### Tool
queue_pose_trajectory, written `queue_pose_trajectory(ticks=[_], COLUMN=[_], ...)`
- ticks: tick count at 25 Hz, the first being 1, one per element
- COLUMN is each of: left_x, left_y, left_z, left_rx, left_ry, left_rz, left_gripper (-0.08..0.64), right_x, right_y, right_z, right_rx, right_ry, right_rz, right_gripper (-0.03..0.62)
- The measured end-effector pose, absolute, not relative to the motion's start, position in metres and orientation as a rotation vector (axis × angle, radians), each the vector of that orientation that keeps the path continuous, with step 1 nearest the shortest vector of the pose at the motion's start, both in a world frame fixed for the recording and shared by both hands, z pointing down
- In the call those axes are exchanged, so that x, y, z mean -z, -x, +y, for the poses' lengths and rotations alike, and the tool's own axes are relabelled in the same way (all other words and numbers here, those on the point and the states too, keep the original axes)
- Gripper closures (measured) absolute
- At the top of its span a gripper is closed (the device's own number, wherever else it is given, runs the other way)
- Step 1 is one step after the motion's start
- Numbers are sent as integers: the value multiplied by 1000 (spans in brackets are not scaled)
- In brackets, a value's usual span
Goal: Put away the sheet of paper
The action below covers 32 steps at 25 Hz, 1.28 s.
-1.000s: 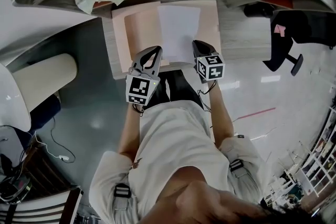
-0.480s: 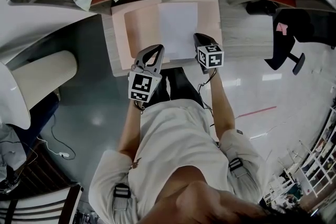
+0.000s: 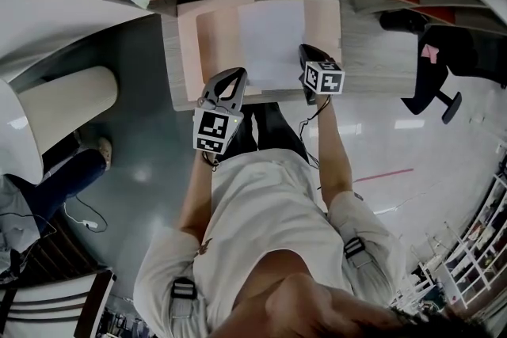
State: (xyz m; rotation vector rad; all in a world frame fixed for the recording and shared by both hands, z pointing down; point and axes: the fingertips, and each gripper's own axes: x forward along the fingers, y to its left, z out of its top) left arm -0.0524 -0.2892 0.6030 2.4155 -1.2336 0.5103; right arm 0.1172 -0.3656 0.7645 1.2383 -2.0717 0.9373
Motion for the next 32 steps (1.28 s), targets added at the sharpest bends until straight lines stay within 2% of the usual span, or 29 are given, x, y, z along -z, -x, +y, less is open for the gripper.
queue_pose_trajectory(ticks=[9, 20, 32], left_x=[-605, -605, -631], left_y=[59, 74, 90], left_z=[-292, -292, -287], left_rx=[-508, -513, -571], left_ry=[-2395, -2368, -2313], left_rz=[-1253, -1293, -1304], left_gripper=[538, 538, 538], right_x=[-773, -791, -790], right_y=[-126, -67, -15], right_z=[-377, -364, -355], right_rx=[-999, -1050, -958], right_ry=[-1247, -1108, -992], right_rz=[-2035, -2055, -2097], right_gripper=[574, 574, 574])
